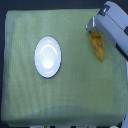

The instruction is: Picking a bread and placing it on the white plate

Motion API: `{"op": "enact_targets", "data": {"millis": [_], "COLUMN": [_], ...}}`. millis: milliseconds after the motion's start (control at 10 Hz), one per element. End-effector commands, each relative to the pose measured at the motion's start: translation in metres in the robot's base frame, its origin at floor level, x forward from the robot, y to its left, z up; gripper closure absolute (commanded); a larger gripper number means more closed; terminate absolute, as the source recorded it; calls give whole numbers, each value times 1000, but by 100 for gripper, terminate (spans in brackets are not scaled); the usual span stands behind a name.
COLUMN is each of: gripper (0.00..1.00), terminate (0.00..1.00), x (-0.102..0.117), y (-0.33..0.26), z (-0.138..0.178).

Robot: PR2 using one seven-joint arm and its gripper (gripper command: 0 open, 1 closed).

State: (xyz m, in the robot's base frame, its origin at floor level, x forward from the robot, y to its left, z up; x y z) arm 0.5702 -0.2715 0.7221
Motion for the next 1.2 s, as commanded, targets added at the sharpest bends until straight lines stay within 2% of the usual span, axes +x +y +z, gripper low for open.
{"op": "enact_targets", "data": {"millis": [0,400,500,1100], "gripper": [0,0,100,100], "terminate": [0,0,0,0], "x": [2,0,1,6], "y": [3,14,21,25], "z": [-7,-10,-8,1]}}
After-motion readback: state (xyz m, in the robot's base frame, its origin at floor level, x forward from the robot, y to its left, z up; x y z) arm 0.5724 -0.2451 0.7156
